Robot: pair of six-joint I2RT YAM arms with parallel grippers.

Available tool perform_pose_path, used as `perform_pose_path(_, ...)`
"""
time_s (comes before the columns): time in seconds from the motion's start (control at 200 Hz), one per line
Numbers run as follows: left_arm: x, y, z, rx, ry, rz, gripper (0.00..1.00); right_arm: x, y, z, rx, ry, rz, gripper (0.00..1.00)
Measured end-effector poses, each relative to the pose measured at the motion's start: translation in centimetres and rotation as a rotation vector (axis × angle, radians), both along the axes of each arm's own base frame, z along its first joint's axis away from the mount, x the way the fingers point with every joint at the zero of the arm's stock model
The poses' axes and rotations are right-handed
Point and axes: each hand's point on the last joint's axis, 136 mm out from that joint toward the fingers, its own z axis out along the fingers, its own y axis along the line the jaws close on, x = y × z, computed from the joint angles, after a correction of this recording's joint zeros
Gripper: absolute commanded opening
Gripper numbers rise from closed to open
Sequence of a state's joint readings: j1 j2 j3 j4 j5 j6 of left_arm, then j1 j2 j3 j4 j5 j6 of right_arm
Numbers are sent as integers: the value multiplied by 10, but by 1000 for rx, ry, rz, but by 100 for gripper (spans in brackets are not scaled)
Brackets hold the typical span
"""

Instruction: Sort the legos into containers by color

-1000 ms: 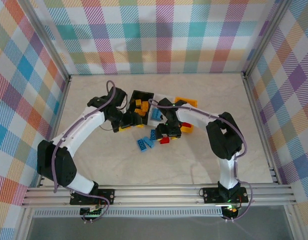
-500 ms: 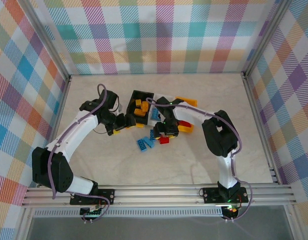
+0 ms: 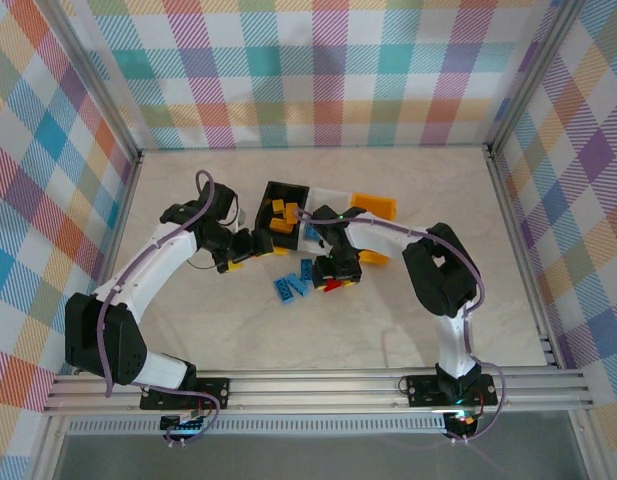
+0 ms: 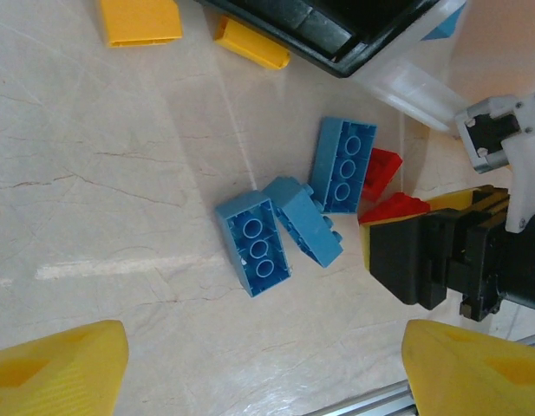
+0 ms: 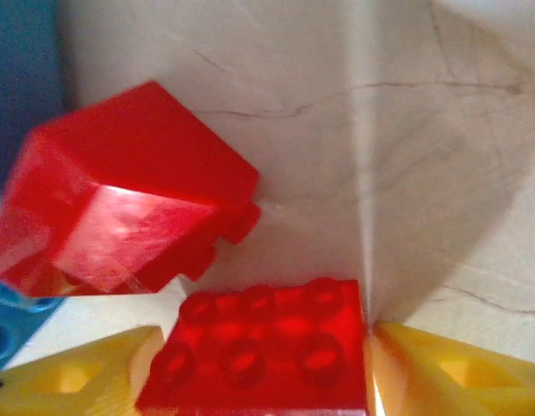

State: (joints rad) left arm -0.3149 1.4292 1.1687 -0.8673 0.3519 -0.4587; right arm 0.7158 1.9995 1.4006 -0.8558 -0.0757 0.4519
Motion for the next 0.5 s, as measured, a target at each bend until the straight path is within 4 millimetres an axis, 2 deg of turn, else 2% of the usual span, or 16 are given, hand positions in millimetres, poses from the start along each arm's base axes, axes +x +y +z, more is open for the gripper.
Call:
perform_pose_path(0.345,1,1,0,-1,-4,3,83,1,-2,0,-20,-14,0,65)
perform_pose_path(0.5,1,1,0,-1,-4,4,83,7,-1,0,-31,-25,5,62)
